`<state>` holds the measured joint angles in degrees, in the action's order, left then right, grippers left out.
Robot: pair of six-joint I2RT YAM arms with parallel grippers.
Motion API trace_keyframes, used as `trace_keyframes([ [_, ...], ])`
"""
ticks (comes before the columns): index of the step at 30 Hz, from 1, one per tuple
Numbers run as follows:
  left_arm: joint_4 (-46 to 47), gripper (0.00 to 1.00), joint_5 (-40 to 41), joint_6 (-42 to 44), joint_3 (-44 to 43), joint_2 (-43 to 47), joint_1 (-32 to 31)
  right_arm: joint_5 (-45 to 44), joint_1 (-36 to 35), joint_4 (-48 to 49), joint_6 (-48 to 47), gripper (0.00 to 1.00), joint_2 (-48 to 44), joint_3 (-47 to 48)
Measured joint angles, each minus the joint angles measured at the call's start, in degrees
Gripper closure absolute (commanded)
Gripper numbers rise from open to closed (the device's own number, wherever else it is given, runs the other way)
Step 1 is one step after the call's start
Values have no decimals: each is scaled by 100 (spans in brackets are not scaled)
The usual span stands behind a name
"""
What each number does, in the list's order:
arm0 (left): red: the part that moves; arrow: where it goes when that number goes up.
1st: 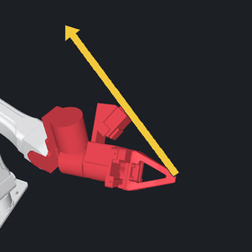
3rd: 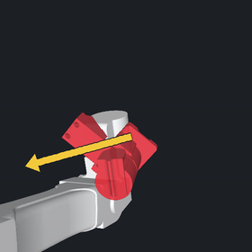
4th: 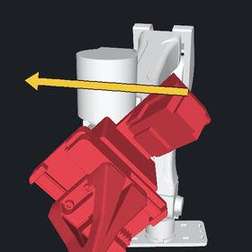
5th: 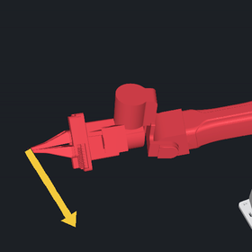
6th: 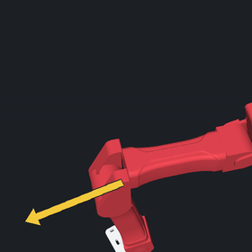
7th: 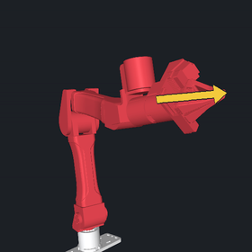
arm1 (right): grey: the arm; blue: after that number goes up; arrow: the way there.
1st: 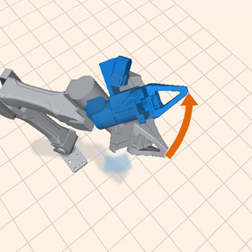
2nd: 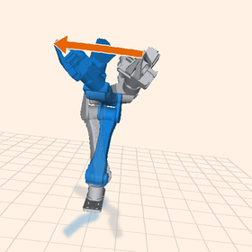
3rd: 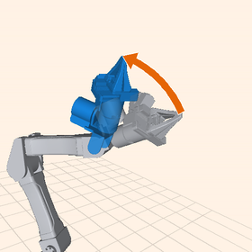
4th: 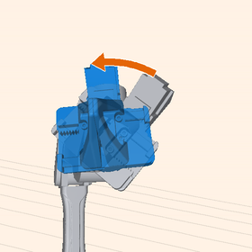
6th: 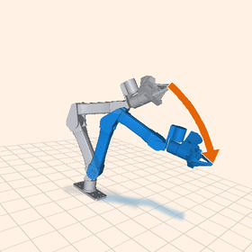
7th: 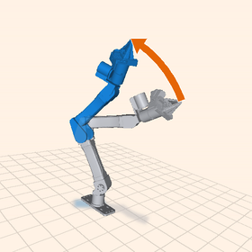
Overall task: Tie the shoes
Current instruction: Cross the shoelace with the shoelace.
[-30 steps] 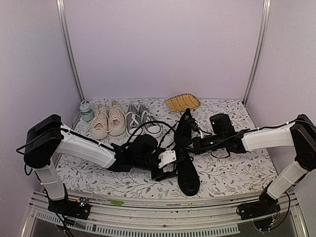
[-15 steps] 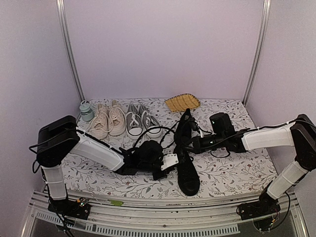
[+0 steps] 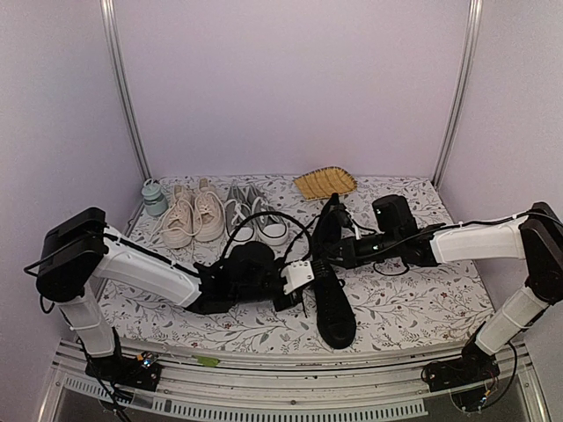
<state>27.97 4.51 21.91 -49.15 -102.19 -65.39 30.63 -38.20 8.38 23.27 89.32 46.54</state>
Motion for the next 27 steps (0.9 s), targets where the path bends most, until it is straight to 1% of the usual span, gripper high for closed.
trace_keyframes([
  [3, 155, 100, -61, 15, -2, 83, -2, 42, 0, -20, 31, 100, 9, 0],
  [9, 168, 100, 15, 33, -2, 81, -4, 374, 0, -131, 31, 100, 9, 0],
  [20, 175, 100, 50, 57, -33, 46, -4, 750, -2, -1165, -275, 100, -382, -2],
  [23, 195, 100, 31, 59, -35, 44, -4, 785, -4, -1346, -385, 100, -315, 4],
  [27, 240, 100, -4, 55, -35, 2, -4, 809, -76, -1587, -533, 99, 74, 212],
])
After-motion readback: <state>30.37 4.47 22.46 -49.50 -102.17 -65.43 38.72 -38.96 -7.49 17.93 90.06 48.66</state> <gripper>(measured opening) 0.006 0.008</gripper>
